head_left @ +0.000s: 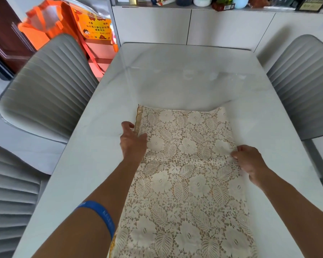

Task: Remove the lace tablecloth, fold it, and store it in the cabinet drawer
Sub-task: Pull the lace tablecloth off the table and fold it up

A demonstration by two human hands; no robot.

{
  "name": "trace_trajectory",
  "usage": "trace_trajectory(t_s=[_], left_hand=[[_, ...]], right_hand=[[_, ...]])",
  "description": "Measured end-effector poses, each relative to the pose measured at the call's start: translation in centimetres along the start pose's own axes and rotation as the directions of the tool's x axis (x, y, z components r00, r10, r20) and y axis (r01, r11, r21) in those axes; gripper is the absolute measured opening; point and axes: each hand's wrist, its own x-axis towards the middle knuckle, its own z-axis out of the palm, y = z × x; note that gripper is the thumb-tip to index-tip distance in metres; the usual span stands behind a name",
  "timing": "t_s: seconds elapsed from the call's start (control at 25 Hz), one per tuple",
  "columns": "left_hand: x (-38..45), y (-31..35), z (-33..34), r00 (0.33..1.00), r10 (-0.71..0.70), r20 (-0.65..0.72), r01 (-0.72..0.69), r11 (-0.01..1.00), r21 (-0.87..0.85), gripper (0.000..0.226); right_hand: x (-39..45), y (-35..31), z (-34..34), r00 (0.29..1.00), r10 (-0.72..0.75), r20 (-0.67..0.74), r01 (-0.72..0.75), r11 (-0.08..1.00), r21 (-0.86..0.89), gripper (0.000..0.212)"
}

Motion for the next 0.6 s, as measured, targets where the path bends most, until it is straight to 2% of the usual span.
trace_trajectory(t_s=[0.12,0.28,0.4,0.48,0.6], left_hand=[[-0.3,-0.3,0.5,0.996,0.071,-0.047,-0.066,0.994,0.087,0.032],[0.7,0.7,1.0,0.993,-0.083,-0.083,0.093,0.988,0.121,0.034],[1.4,1.0,1.0,0.989,-0.136,-0.061,0.143,0.982,0.123,0.019],[1.5,1.0,1.1,0.991,-0.124,-0.04,0.129,0.982,0.135,0.009],[1.3,0.8,1.4,0.998,-0.023,-0.052,0.034,0.975,0.218,0.007]], right_hand=[[0.3,0.3,0.2,1.0,-0.015,-0.007,0.015,1.0,-0.011,0.01],[-0.3,-0.1,0.1,1.0,-0.005,0.004,0.005,1.0,-0.009,0.006],[-0.6,-0.2,0.2,1.0,-0.013,0.012,0.013,1.0,0.019,0.006],[-1.0,-0.1,1.0,0.998,-0.052,0.019,0.051,0.998,0.02,0.033],[-1.3,0.4,2.0,0.987,-0.158,-0.02,0.155,0.981,-0.117,0.077]])
